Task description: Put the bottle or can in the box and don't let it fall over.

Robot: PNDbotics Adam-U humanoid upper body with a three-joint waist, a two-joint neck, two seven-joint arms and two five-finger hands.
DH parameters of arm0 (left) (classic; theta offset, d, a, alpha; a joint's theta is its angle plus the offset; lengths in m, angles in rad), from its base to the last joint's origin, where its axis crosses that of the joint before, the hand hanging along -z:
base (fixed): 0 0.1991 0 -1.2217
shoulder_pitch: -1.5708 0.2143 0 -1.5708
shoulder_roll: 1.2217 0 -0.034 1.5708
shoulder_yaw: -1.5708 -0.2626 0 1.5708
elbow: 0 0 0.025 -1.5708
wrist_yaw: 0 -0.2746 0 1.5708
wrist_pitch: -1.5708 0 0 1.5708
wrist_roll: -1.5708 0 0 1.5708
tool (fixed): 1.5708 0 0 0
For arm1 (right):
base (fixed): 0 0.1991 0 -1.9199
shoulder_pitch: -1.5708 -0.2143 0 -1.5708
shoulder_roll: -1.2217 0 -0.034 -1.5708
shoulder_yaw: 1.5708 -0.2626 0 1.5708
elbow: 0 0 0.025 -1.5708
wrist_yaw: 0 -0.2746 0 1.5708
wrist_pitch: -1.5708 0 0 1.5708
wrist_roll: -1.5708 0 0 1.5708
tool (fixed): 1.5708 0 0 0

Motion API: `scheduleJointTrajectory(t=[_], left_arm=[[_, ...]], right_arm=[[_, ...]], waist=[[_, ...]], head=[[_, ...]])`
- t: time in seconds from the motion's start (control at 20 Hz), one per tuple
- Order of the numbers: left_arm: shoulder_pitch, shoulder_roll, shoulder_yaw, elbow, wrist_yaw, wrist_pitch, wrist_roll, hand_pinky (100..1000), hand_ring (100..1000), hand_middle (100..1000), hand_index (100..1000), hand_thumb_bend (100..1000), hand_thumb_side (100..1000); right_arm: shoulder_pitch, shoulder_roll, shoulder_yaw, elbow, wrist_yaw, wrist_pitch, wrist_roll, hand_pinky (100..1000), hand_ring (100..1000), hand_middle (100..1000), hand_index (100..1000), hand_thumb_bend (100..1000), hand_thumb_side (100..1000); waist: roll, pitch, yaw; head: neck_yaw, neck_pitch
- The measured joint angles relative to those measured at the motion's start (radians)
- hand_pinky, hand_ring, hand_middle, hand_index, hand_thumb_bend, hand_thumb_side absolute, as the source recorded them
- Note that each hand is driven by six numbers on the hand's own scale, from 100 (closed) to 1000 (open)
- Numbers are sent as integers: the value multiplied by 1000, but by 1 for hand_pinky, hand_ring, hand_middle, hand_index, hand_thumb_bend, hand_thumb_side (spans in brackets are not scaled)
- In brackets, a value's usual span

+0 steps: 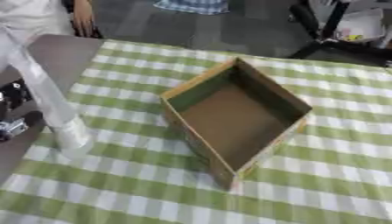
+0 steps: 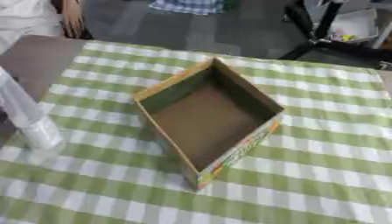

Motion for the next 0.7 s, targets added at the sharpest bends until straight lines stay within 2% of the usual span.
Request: scheduleJointTrajectory(t=[0.2, 0.7], left_arm=[[-10, -8, -7, -15, 12, -2, -39, 1000, 1000, 983, 1000, 322, 491], [-78, -20, -40, 7, -19, 2, -52, 1000, 1000, 975, 1000, 326, 484]], right_arm=[[-1, 2, 2, 0, 3, 3, 1, 920, 1000, 1000, 1000, 100, 611], [-8, 2, 6, 0, 5, 9, 5, 921, 1000, 1000, 1000, 100, 612]], waist=[[0, 1, -1], [0, 1, -6]], head=[[2, 0], [12, 0]])
